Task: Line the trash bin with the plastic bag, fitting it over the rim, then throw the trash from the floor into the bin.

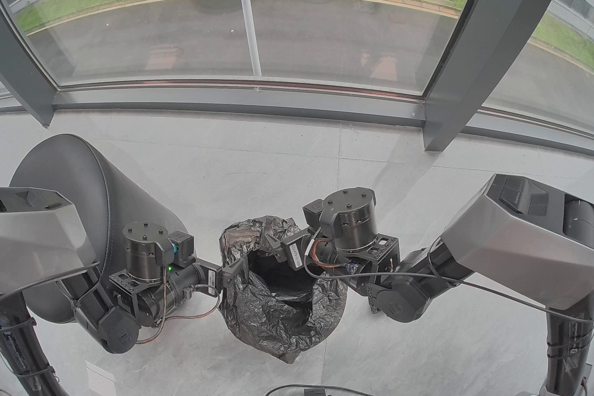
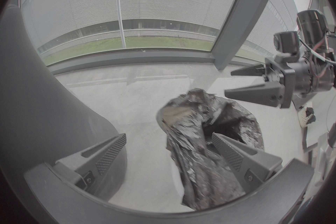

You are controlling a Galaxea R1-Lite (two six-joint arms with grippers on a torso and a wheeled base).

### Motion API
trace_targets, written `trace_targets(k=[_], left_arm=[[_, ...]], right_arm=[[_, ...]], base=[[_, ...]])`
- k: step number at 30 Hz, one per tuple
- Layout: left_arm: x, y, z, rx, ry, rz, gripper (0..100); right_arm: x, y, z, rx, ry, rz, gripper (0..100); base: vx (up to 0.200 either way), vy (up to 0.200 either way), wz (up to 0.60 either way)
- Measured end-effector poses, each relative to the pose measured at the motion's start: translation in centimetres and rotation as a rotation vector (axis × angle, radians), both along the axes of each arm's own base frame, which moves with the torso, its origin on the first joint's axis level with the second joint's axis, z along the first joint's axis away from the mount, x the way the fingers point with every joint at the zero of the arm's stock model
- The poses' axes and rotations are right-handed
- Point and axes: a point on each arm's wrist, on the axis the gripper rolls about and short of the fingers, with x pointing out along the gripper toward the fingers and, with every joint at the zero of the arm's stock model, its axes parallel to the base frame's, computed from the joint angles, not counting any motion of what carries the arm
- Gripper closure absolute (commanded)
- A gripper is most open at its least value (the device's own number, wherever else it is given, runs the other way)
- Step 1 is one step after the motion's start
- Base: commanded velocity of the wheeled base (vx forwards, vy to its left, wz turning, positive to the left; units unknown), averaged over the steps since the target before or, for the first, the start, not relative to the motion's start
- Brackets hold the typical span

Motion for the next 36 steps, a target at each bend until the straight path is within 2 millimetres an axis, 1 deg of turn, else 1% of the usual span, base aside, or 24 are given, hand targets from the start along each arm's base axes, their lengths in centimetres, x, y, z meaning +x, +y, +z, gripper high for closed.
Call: trace_targets(k=[6, 9, 11, 16, 18, 22, 30, 36], left_arm=[[-2.0, -1.3, -0.5, 0.008, 0.035, -0.083, 0], [-2.1, -2.1, -0.4, -0.002, -0.009, -0.111, 0], [-1.8, -2.5, -0.6, 0.002, -0.031, -0.114, 0], [0.5, -3.1, -1.0, 0.037, -0.104, -0.024, 0], [1.0, -3.1, -1.2, 0.054, -0.117, -0.017, 0], [1.5, -3.3, -1.9, 0.09, -0.121, -0.018, 0], [2.3, -3.6, -2.7, 0.11, -0.112, -0.018, 0], [3.1, -3.3, -3.2, 0.124, -0.095, 0.009, 0]], right_arm=[[-0.6, -0.6, -0.2, 0.023, -0.021, 0.0, 0], [-0.7, -1.1, -0.5, 0.03, -0.021, -0.009, 0], [-0.7, -1.4, -0.6, 0.039, -0.024, -0.014, 0], [-0.6, -2.3, -0.7, 0.062, -0.037, -0.033, 0], [-0.6, -2.8, -0.8, 0.07, -0.043, -0.041, 0], [-0.7, -3.7, -1.0, 0.082, -0.053, -0.05, 0], [-0.6, -5.3, -1.2, 0.108, -0.078, -0.077, 0], [-1.0, -6.4, -1.0, 0.138, -0.072, -0.074, 0]], base=[[0.0, 0.0, 0.0], [0.0, 0.0, 0.0], [0.0, 0.0, 0.0], [0.0, 0.0, 0.0], [0.0, 0.0, 0.0], [0.0, 0.0, 0.0], [0.0, 0.0, 0.0], [0.0, 0.0, 0.0]])
